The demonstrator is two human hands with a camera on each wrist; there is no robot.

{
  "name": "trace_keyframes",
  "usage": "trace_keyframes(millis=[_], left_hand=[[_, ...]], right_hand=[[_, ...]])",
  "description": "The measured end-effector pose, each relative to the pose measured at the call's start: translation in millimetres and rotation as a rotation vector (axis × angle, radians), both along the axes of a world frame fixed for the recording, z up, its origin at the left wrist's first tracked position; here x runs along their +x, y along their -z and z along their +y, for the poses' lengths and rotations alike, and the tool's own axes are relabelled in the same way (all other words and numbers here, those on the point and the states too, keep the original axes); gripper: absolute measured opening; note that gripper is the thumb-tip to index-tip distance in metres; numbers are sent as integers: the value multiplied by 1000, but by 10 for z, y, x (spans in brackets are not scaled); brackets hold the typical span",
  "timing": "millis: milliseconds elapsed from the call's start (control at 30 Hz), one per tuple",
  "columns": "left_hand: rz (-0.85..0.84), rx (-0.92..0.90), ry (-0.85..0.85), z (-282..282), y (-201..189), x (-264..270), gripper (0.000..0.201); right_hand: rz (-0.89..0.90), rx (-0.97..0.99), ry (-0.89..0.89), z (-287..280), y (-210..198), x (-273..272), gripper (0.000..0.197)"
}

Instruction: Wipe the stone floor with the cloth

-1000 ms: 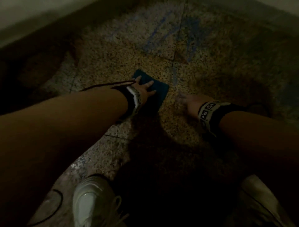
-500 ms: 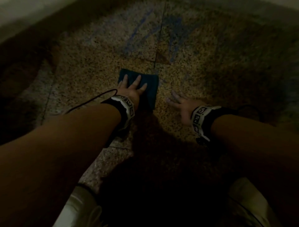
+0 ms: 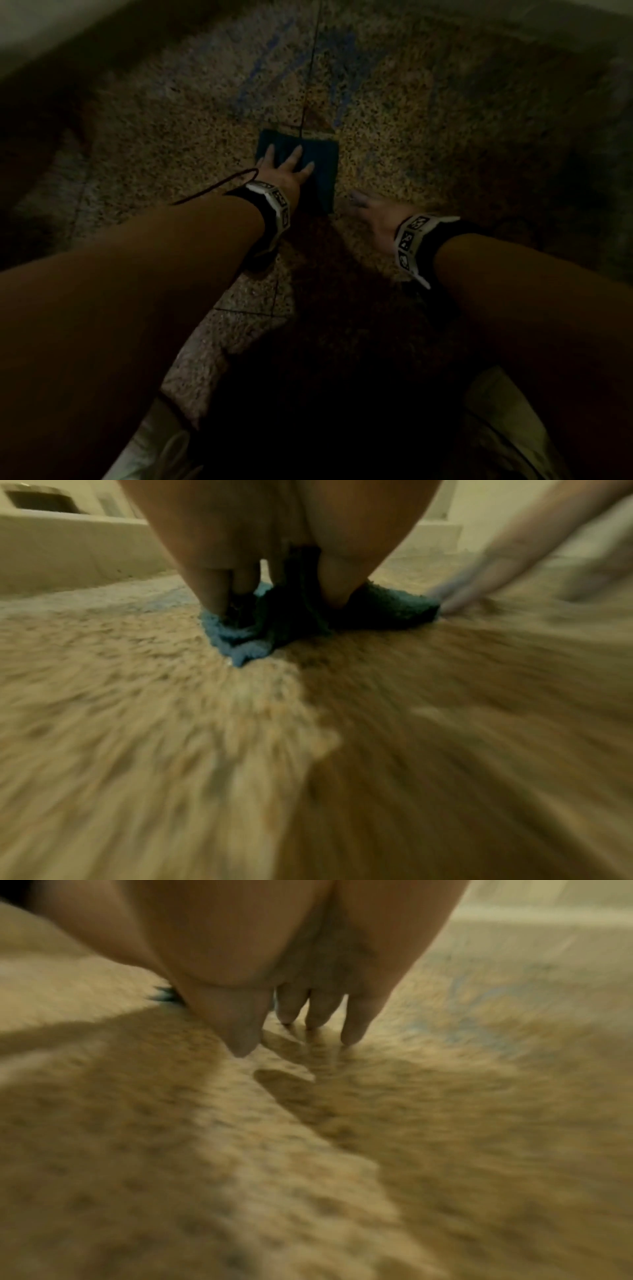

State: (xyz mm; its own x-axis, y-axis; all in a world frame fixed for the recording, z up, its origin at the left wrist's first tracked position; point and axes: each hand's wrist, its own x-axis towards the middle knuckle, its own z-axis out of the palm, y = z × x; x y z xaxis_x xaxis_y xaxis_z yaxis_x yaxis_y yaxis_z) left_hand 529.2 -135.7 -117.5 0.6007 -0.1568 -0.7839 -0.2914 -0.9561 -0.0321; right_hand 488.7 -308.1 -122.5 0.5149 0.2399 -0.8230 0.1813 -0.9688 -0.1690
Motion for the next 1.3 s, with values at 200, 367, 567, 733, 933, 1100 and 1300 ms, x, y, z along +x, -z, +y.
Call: trace_keyframes(millis=[200,367,567,733,933,1100,1300], left_hand=[[42,-50,3,81,135,-425,87],[55,-57,-80,20,138,-440,93],[36,-58,-101,-133,218,-224,95],[14,-29,-56,-461,121,87,92],[45,27,-82,-681,89,161,94],[38,51,-193,-308,-168,-126,77],[-14,312,-235,164,-634,-228,70]], right_hand=[[37,-188,-93,-385,-46,45,65],[107,-315,-318,-424,-50,177,80],[156,-272,-388,-474,-95,254,73],[168,-298,-414,-472,-70,259,69],[124,-150,-329,-552,-18,210,68],[-12,-151,-204,-508,-305,296,47],[-128,-37,-231,-279,-549,466,55]])
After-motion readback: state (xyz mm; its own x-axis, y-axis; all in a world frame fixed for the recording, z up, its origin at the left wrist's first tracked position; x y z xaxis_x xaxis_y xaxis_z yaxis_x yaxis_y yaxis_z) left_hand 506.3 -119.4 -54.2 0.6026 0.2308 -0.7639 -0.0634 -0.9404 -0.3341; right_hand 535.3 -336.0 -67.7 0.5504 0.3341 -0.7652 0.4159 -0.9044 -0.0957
